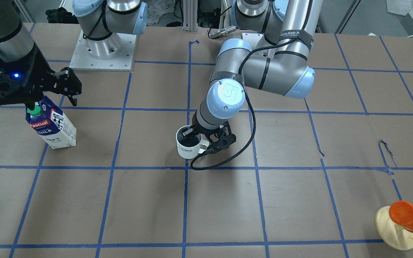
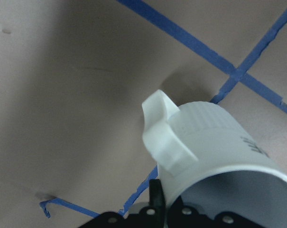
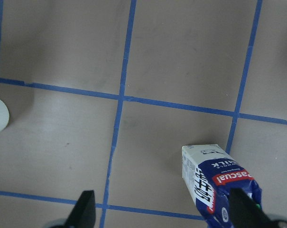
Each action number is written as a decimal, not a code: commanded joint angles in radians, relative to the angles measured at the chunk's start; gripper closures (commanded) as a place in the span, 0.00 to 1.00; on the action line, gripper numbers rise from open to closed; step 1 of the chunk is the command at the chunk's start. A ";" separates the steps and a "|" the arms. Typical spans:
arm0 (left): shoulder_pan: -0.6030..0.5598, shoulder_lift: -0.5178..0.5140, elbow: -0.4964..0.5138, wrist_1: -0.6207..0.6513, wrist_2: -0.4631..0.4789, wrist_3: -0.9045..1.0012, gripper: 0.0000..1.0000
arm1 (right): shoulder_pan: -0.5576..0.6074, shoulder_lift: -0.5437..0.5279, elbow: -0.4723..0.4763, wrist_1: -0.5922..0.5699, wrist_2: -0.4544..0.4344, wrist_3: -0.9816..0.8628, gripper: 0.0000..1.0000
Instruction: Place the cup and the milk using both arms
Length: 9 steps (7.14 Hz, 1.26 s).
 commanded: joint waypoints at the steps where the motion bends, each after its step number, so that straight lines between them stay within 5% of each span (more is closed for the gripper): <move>1: 0.002 0.025 0.015 0.012 -0.001 -0.007 0.00 | -0.105 -0.003 0.082 -0.024 -0.028 -0.192 0.00; 3: 0.029 0.063 0.078 -0.006 0.029 0.054 0.00 | -0.197 -0.003 0.180 -0.093 -0.033 -0.311 0.02; 5: 0.121 0.116 0.164 -0.179 0.174 0.373 0.00 | -0.208 -0.003 0.292 -0.177 -0.036 -0.328 0.04; 7: 0.214 0.168 0.247 -0.262 0.209 0.450 0.00 | -0.223 -0.003 0.331 -0.237 -0.051 -0.346 0.08; 8: 0.257 0.197 0.247 -0.273 0.203 0.555 0.00 | -0.222 -0.002 0.333 -0.239 -0.051 -0.345 0.20; 9: 0.291 0.224 0.247 -0.293 0.207 0.634 0.00 | -0.222 -0.003 0.334 -0.239 -0.053 -0.342 0.46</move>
